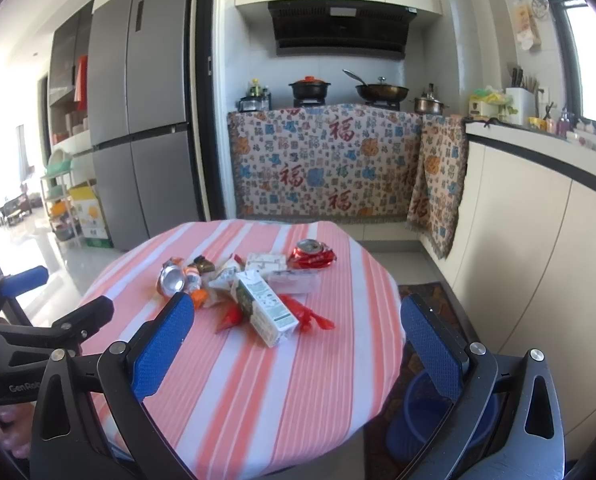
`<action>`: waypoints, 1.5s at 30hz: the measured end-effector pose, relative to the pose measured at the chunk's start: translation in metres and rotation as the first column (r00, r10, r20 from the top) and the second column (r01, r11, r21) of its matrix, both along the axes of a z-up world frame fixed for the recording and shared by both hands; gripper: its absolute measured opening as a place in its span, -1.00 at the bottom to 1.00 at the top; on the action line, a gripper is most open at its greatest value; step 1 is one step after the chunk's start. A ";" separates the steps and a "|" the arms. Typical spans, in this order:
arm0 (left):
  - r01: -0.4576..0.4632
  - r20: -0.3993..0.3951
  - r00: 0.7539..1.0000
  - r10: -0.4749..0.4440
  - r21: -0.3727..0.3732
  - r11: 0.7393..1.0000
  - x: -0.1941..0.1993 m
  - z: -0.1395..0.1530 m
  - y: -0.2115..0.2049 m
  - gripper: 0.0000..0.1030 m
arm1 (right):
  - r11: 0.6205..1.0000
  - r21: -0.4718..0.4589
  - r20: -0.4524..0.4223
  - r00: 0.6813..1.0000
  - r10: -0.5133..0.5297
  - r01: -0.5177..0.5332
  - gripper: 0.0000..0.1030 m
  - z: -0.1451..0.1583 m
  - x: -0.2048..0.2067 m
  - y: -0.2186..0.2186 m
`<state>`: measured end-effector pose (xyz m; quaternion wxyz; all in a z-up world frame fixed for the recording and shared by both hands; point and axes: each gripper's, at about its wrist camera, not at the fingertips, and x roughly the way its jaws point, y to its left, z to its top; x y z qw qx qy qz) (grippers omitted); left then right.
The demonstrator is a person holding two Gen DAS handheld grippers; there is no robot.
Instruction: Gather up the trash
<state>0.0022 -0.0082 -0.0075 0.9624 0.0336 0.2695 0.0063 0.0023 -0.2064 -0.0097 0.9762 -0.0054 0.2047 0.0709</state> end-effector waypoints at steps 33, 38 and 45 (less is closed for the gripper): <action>0.001 -0.004 1.000 -0.001 0.002 1.000 -0.001 -0.001 -0.002 1.00 | 1.000 -0.006 -0.010 1.000 0.005 -0.005 0.99 -0.007 -0.001 -0.002; 0.001 -0.006 1.000 -0.001 0.000 1.000 -0.002 -0.002 -0.002 1.00 | 1.000 -0.007 -0.013 1.000 0.005 -0.005 0.99 -0.007 -0.001 -0.002; 0.002 -0.010 1.000 -0.002 0.000 1.000 -0.004 -0.007 -0.002 1.00 | 1.000 -0.008 -0.017 1.000 0.008 -0.008 0.99 -0.011 -0.001 -0.003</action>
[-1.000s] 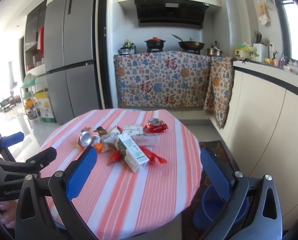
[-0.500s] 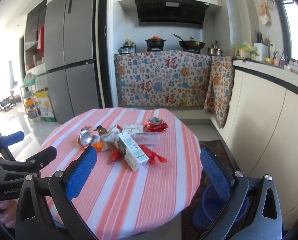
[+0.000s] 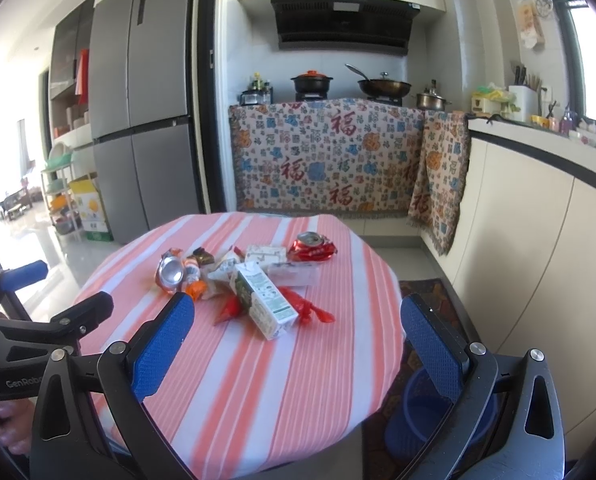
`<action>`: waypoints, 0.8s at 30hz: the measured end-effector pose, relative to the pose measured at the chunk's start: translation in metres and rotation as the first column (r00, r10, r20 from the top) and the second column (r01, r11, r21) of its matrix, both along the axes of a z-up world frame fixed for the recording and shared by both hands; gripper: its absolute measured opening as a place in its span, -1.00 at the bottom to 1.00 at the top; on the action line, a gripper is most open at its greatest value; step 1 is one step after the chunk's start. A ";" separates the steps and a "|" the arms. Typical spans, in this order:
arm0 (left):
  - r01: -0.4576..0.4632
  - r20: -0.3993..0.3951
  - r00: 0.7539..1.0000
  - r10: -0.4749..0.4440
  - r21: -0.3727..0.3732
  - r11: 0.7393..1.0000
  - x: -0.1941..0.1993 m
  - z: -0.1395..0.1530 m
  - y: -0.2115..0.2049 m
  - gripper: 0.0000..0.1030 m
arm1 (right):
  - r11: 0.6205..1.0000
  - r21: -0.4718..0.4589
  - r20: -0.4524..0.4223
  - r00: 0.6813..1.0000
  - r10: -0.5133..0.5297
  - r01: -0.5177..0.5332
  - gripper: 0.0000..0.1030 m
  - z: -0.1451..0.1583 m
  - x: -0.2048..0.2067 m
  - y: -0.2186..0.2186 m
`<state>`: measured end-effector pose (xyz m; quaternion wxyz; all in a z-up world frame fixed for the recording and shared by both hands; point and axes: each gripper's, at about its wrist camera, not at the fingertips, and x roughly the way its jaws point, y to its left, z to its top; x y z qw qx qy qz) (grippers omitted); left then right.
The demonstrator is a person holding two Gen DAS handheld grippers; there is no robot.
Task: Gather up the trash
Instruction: 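Reach the right gripper to the white milk carton and grasp it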
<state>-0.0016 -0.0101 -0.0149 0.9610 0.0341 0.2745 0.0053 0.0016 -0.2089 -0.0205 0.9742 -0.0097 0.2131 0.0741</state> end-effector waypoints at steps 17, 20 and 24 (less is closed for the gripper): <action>0.008 -0.108 0.994 -0.013 -0.044 0.999 0.026 -0.032 0.022 1.00 | 0.999 -0.035 -0.071 0.997 0.014 -0.016 0.99 -0.022 0.027 0.000; 0.024 -0.145 0.989 -0.035 -0.074 0.997 0.036 -0.048 0.030 1.00 | 0.999 -0.038 -0.101 0.994 0.032 -0.036 0.99 -0.032 0.038 0.000; 0.024 -0.195 0.980 -0.043 -0.102 0.995 0.053 -0.073 0.038 1.00 | 0.997 -0.029 -0.146 0.987 0.065 -0.070 0.99 -0.050 0.051 -0.001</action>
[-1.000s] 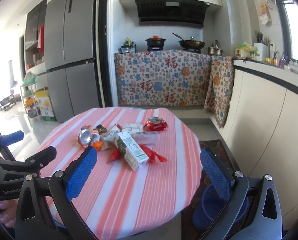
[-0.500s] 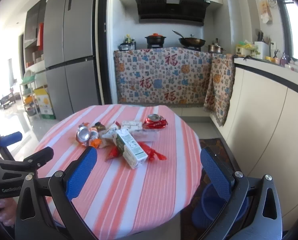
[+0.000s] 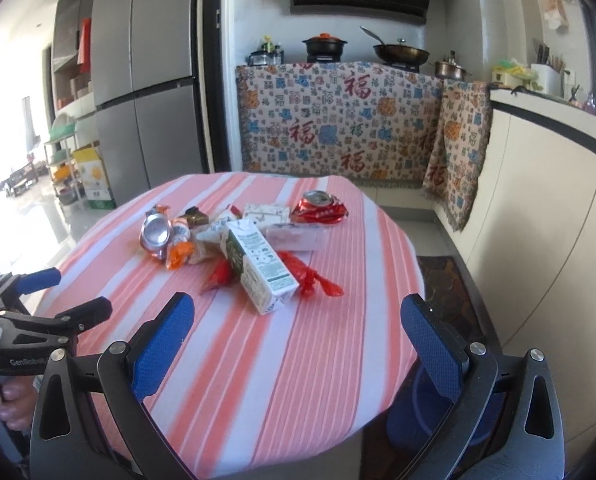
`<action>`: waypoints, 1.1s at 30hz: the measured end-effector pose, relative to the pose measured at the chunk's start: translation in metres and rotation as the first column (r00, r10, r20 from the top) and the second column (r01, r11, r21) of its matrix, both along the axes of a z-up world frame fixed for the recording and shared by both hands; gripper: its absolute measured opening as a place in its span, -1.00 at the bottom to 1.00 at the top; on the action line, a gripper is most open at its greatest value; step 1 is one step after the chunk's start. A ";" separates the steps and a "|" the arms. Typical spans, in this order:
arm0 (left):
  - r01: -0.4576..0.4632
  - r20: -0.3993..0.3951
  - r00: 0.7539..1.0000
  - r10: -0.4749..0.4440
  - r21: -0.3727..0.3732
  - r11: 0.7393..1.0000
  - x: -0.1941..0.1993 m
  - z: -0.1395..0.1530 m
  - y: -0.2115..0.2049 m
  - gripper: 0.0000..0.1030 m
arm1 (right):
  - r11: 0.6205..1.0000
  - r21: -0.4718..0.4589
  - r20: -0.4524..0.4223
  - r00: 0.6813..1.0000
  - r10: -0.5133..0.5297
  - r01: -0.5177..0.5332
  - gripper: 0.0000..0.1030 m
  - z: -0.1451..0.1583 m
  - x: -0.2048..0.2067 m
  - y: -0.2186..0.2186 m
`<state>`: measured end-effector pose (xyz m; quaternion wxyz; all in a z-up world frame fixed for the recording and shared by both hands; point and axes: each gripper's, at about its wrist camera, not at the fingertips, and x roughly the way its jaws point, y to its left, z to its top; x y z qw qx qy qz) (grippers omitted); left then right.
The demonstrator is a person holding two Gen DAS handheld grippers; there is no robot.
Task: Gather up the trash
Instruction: 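Reach the right gripper to the white milk carton and grasp it, then grasp the red snack wrapper with the left gripper while the right gripper lifts the carton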
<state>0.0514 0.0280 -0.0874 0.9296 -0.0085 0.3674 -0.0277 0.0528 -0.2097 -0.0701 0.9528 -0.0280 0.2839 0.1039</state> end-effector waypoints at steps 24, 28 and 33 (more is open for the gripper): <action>0.109 -0.146 0.984 -0.105 0.021 0.994 0.081 -0.071 -0.007 1.00 | 0.939 -0.027 -0.248 0.912 0.326 -0.343 0.71 -0.069 0.157 0.049; 0.122 -0.169 0.979 -0.115 0.033 0.992 0.085 -0.079 -0.006 1.00 | 0.919 -0.064 -0.273 0.892 0.359 -0.389 0.54 -0.070 0.168 0.062; 0.133 -0.182 0.975 -0.126 0.025 0.991 0.085 -0.082 -0.005 1.00 | 0.901 -0.120 -0.318 0.876 0.364 -0.418 0.05 -0.073 0.165 0.072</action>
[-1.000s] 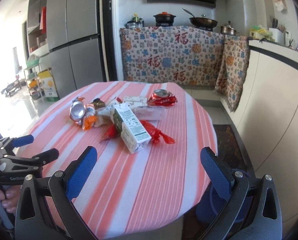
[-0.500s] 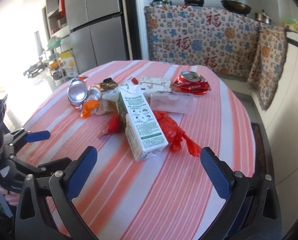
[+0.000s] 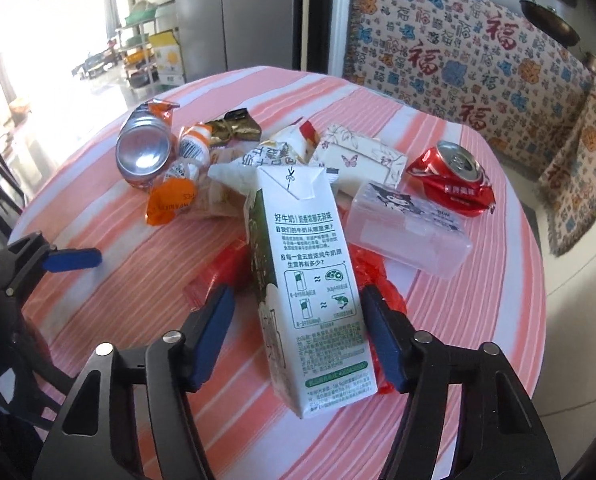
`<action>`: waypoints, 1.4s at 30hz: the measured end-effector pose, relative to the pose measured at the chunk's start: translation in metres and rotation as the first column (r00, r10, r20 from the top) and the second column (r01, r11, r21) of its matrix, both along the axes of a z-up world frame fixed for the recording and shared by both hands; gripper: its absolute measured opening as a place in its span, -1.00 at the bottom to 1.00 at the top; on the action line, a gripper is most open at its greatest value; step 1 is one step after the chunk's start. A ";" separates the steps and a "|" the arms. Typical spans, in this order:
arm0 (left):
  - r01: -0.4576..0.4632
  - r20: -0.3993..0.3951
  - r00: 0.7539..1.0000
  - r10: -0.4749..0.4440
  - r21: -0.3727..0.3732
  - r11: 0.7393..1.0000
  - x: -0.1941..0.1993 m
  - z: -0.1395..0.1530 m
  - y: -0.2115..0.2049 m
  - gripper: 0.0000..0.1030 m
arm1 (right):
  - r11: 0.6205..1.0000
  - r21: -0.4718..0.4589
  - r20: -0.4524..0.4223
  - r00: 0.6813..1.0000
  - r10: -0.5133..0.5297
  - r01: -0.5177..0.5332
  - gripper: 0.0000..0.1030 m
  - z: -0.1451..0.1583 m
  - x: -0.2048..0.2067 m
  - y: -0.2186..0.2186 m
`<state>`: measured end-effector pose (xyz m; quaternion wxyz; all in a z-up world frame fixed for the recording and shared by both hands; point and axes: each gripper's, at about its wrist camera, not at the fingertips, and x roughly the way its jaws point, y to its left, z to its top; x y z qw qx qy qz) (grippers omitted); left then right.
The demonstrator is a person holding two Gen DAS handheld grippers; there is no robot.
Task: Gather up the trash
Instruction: 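Grasp the red snack wrapper with the left gripper while the right gripper lifts the carton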
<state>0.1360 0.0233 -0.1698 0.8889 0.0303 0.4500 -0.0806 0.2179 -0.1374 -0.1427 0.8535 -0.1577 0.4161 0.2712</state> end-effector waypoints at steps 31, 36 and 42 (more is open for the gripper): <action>0.054 -0.039 0.998 -0.057 -0.088 0.995 0.073 0.009 -0.044 -0.35 | 0.890 0.140 -0.083 0.901 -0.427 0.435 -0.21 0.008 -0.090 -0.114; 0.079 -0.023 0.996 -0.081 -0.105 0.991 0.041 0.014 -0.033 -0.36 | 0.888 0.137 -0.134 0.896 -0.423 0.440 -0.21 0.003 -0.081 -0.110; 0.090 -0.050 0.994 -0.096 -0.115 0.989 -0.026 0.021 -0.013 -0.29 | 0.903 0.140 -0.210 0.903 -0.374 0.407 -0.20 -0.002 -0.083 -0.097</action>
